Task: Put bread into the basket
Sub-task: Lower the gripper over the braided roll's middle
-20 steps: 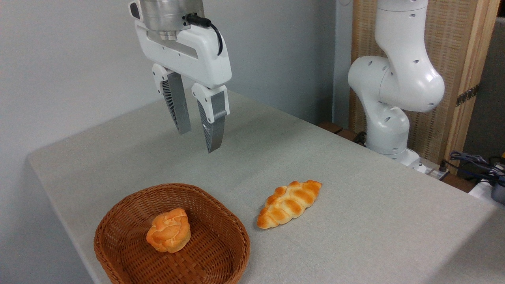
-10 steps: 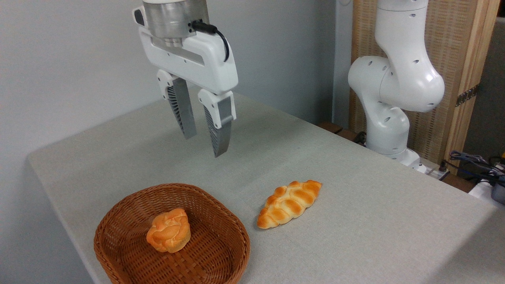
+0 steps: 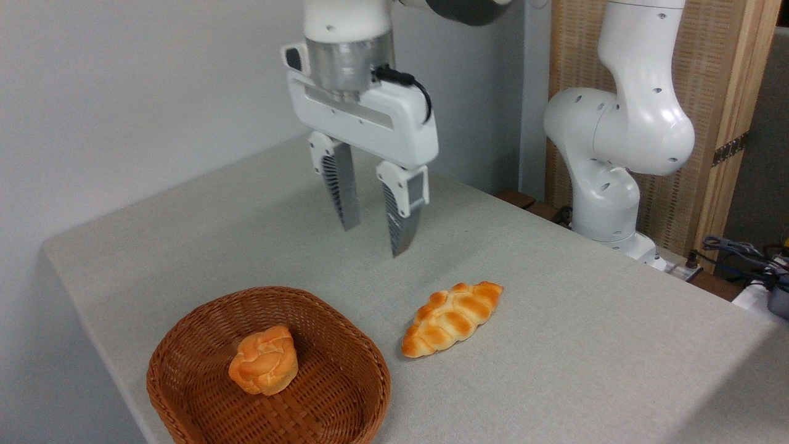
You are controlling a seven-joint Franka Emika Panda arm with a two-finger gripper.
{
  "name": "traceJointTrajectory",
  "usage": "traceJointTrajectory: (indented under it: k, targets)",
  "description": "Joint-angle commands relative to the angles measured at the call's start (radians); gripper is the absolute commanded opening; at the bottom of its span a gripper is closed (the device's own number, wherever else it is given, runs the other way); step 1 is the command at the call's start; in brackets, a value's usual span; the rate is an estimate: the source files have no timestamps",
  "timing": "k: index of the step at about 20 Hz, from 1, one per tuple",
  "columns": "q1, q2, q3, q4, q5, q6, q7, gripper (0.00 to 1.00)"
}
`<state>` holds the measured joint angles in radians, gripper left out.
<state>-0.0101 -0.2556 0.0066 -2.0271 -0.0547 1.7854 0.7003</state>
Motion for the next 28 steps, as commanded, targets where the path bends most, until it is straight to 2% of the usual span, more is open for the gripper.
traceJointTrajectory:
  k: [1,2,4,8,12,14,15,21,26,27,28]
  targets:
    - [-0.011,-0.063,0.015,-0.134,0.062,0.034,0.106,1.00]
    - [-0.011,-0.074,0.015,-0.165,0.082,0.035,0.148,1.00]
    - [-0.008,-0.099,0.016,-0.223,0.088,0.040,0.179,1.00]
    - [-0.007,-0.129,0.027,-0.373,0.090,0.228,0.179,1.00]
    - [-0.005,-0.128,0.047,-0.392,0.102,0.246,0.183,1.00]
    - [-0.005,-0.123,0.049,-0.415,0.154,0.261,0.182,1.00]
    - [-0.007,-0.123,0.049,-0.426,0.160,0.272,0.182,1.00]
    - [-0.007,-0.119,0.050,-0.452,0.164,0.285,0.183,1.00]
    - [-0.008,-0.119,0.050,-0.502,0.164,0.339,0.183,1.00]
    - [-0.008,-0.119,0.050,-0.505,0.164,0.339,0.183,0.97]
    - [-0.008,-0.119,0.050,-0.505,0.164,0.339,0.185,0.84]
